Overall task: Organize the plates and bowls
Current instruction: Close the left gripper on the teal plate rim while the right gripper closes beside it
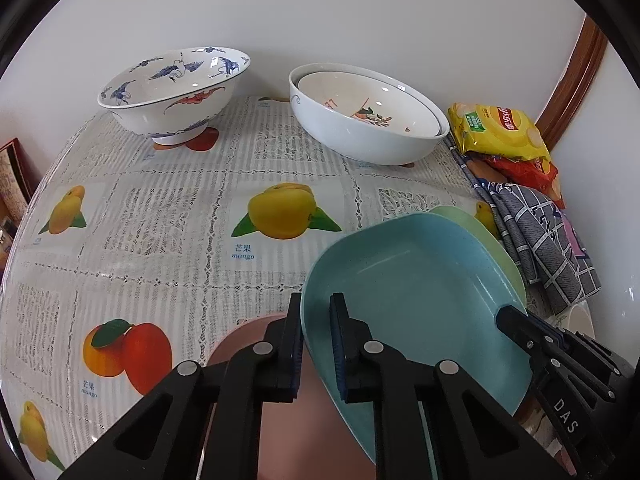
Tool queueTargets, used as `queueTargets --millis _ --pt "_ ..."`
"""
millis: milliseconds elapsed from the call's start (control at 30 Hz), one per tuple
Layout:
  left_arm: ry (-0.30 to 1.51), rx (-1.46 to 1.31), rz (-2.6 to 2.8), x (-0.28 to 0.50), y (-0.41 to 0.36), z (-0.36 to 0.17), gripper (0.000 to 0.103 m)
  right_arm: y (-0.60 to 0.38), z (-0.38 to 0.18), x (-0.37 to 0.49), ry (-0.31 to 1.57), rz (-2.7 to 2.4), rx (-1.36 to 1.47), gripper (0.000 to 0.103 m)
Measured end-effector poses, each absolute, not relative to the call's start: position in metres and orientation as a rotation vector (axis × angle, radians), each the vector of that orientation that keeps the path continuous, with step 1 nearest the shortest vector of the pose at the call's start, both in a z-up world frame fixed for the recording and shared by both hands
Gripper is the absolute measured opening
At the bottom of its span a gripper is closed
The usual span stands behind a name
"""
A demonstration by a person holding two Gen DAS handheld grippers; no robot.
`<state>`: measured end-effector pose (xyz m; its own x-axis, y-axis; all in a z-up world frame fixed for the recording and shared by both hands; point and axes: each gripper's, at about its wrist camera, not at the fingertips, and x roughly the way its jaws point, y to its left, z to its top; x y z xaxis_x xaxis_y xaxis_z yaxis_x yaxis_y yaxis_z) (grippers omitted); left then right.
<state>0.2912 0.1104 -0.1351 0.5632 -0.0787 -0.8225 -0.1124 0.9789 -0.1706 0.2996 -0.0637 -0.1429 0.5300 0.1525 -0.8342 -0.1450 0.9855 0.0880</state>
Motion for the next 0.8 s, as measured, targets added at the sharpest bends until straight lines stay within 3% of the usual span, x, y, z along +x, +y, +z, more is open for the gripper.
queueTargets --millis 800 --pt "0.853 -0.222 0.016 0.213 0.111 -0.068 0.012 -0.065 -0.075 0.223 0.887 0.195 0.043 0.007"
